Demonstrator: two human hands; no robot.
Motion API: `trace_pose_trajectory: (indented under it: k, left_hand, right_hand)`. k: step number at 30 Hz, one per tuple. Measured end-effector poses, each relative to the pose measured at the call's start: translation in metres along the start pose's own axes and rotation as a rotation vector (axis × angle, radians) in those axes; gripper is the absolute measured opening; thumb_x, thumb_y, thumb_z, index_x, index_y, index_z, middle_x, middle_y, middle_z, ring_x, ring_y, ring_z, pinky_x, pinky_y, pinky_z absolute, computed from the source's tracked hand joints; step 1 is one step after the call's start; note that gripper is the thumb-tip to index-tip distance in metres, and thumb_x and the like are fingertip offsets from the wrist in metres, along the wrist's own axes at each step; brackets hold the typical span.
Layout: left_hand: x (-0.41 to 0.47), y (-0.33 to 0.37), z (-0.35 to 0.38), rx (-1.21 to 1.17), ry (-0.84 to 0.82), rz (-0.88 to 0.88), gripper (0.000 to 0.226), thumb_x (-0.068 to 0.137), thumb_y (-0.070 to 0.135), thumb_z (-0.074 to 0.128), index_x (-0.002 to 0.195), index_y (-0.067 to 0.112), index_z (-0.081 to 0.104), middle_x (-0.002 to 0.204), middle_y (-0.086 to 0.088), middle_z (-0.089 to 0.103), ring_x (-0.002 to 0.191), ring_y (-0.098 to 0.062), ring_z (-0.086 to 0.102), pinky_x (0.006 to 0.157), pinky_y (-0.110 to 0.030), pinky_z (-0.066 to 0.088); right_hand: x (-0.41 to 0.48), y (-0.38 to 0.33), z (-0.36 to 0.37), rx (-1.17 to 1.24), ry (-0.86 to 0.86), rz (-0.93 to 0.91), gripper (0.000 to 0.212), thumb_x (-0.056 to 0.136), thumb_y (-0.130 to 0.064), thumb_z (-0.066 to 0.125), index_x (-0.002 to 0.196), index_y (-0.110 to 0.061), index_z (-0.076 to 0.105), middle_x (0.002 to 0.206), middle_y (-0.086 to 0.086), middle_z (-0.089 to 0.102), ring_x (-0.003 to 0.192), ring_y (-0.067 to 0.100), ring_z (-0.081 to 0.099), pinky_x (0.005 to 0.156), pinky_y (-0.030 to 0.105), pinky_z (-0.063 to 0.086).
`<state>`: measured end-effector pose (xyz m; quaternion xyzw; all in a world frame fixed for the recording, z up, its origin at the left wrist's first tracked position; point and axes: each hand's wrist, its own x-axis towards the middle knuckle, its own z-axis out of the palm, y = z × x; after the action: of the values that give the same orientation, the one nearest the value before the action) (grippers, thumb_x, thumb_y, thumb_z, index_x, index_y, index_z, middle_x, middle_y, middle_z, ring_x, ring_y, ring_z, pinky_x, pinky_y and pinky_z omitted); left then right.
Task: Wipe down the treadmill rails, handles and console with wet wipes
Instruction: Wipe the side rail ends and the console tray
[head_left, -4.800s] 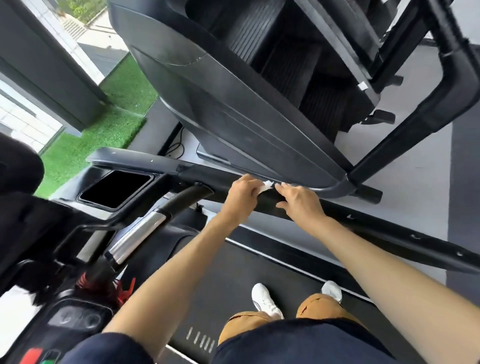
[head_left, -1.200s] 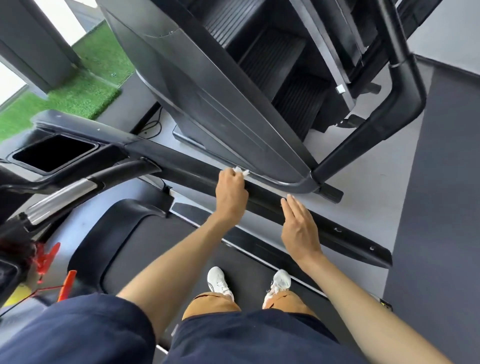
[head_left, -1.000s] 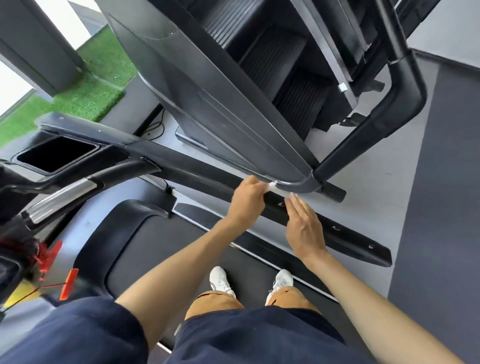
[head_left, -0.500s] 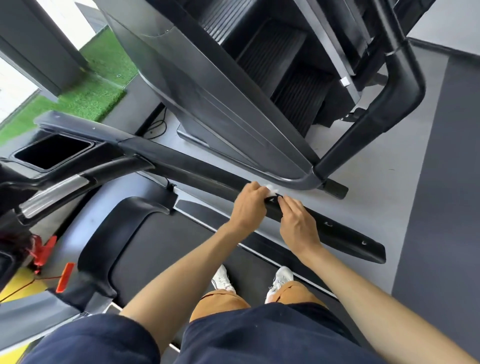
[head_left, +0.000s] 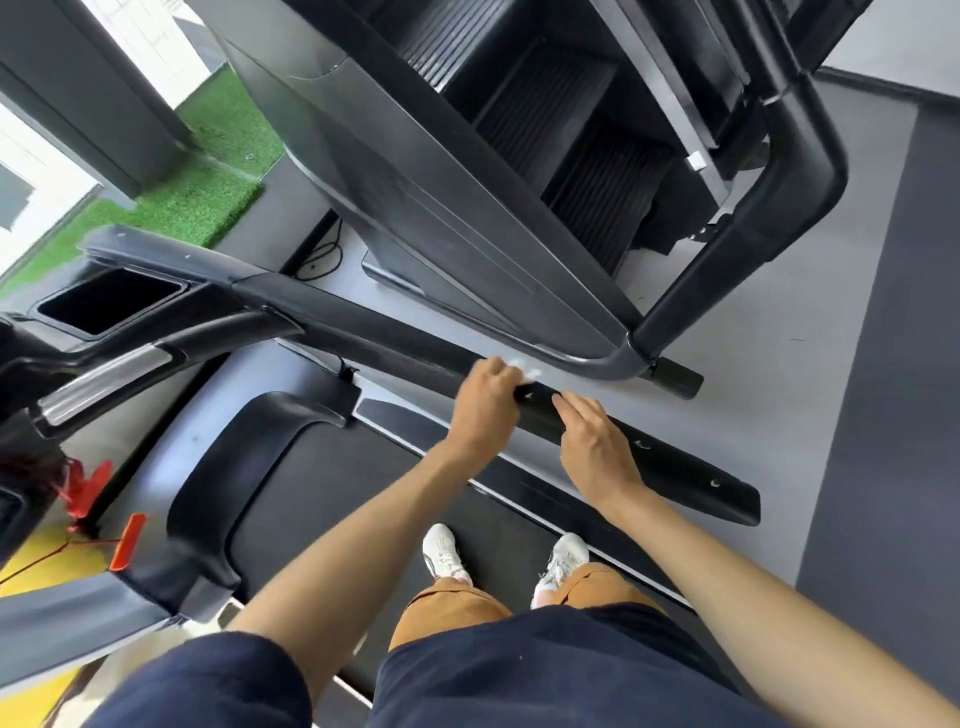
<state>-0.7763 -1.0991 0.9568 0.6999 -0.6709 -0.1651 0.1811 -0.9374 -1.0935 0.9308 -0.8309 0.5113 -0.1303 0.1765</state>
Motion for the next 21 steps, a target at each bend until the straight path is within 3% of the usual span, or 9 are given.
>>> trace_pose_trajectory:
  k: [2,3,6,8,10,14,18,21]
  left_hand:
    - [0.003,0.002,-0.008,0.024,-0.065,0.143,0.027,0.073,-0.019,0.056,0.088,-0.001,0.069,0.082,-0.014,0.058,0.075,-0.032,0.055,0.058,-0.04,0.05]
    - [0.009,-0.004,-0.018,0.036,-0.023,0.135,0.027,0.074,-0.019,0.058,0.09,-0.001,0.069,0.082,-0.013,0.058,0.074,-0.031,0.055,0.056,-0.04,0.05]
    - [0.031,-0.037,-0.054,0.119,0.19,-0.107,0.031,0.078,-0.017,0.054,0.101,-0.001,0.067,0.09,-0.014,0.057,0.08,-0.032,0.055,0.06,-0.039,0.045]
    - [0.038,-0.053,-0.059,0.21,0.209,-0.321,0.032,0.081,-0.014,0.047,0.108,-0.004,0.062,0.1,-0.017,0.054,0.093,-0.035,0.052,0.065,-0.039,0.041]
    - [0.034,-0.046,-0.045,0.257,0.155,-0.391,0.03,0.08,-0.012,0.047,0.108,-0.007,0.059,0.104,-0.02,0.052,0.1,-0.035,0.048,0.069,-0.039,0.04]
    - [0.009,0.002,0.001,0.222,0.092,-0.242,0.032,0.078,-0.013,0.05,0.109,-0.007,0.057,0.107,-0.019,0.051,0.099,-0.033,0.045,0.072,-0.035,0.04]
    - [0.004,0.027,0.008,0.036,-0.051,-0.004,0.02,0.081,-0.011,0.052,0.093,-0.004,0.067,0.091,-0.019,0.055,0.082,-0.032,0.051,0.067,-0.041,0.046]
    - [0.014,0.009,-0.02,-0.072,0.103,-0.01,0.019,0.089,-0.008,0.053,0.095,-0.003,0.07,0.088,-0.019,0.059,0.075,-0.03,0.055,0.066,-0.034,0.045]
  right_hand:
    - [-0.002,0.002,-0.004,0.016,-0.016,-0.026,0.043,0.073,0.019,0.063,0.115,0.01,0.061,0.116,0.026,0.062,0.108,0.036,0.061,0.085,0.04,0.055]
    - [-0.004,0.002,-0.006,0.009,-0.011,-0.04,0.044,0.071,0.02,0.064,0.114,0.01,0.062,0.116,0.025,0.063,0.107,0.036,0.062,0.085,0.039,0.055]
    - [-0.009,0.004,-0.009,-0.026,-0.012,-0.054,0.05,0.065,0.021,0.069,0.113,0.009,0.063,0.115,0.024,0.064,0.105,0.035,0.064,0.089,0.039,0.054]
    - [-0.013,0.007,-0.008,-0.054,-0.02,-0.042,0.055,0.062,0.019,0.072,0.115,0.008,0.063,0.117,0.024,0.064,0.108,0.035,0.063,0.094,0.04,0.049]
    - [-0.017,0.011,-0.006,-0.063,-0.037,-0.035,0.062,0.06,0.02,0.073,0.119,0.007,0.061,0.121,0.023,0.062,0.114,0.035,0.06,0.098,0.039,0.044]
    - [-0.022,0.014,-0.007,-0.02,-0.062,-0.059,0.067,0.069,0.021,0.065,0.132,0.005,0.05,0.136,0.022,0.052,0.13,0.033,0.047,0.106,0.034,0.029]
    - [-0.025,0.016,-0.004,-0.006,-0.083,-0.042,0.07,0.068,0.016,0.071,0.133,0.007,0.048,0.136,0.024,0.051,0.13,0.036,0.046,0.106,0.035,0.031]
    - [-0.027,0.016,-0.005,0.031,-0.088,-0.074,0.067,0.084,0.01,0.057,0.145,0.001,0.03,0.152,0.018,0.031,0.143,0.029,0.025,0.113,0.03,0.018]
